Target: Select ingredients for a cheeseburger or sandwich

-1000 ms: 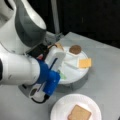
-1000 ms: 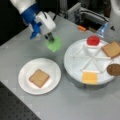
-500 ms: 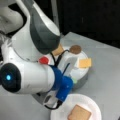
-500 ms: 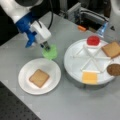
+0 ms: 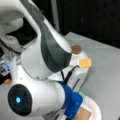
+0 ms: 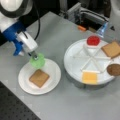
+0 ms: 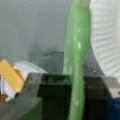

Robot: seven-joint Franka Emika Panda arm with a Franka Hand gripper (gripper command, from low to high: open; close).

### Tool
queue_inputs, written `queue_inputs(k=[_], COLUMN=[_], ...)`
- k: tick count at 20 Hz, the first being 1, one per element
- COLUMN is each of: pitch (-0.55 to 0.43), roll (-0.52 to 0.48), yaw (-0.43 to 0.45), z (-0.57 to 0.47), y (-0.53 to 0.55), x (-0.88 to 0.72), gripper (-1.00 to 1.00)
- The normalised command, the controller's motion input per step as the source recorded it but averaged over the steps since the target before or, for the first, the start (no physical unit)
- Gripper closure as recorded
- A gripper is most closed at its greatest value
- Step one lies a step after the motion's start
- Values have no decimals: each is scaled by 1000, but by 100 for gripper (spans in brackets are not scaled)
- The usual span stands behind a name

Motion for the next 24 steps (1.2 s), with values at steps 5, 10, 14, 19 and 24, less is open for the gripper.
queue_inputs(k=[5,10,14,19,24], pitch=[170,104,36,-21,-34], roll=[127,92,85,8,12], yaw=[25,35,63,96,98], z=[-32,-153,-262,-225,-114], y=[-17,-17,-137,-219,-154], x=[197,161,220,251,178], gripper=[100,100,100,100,100])
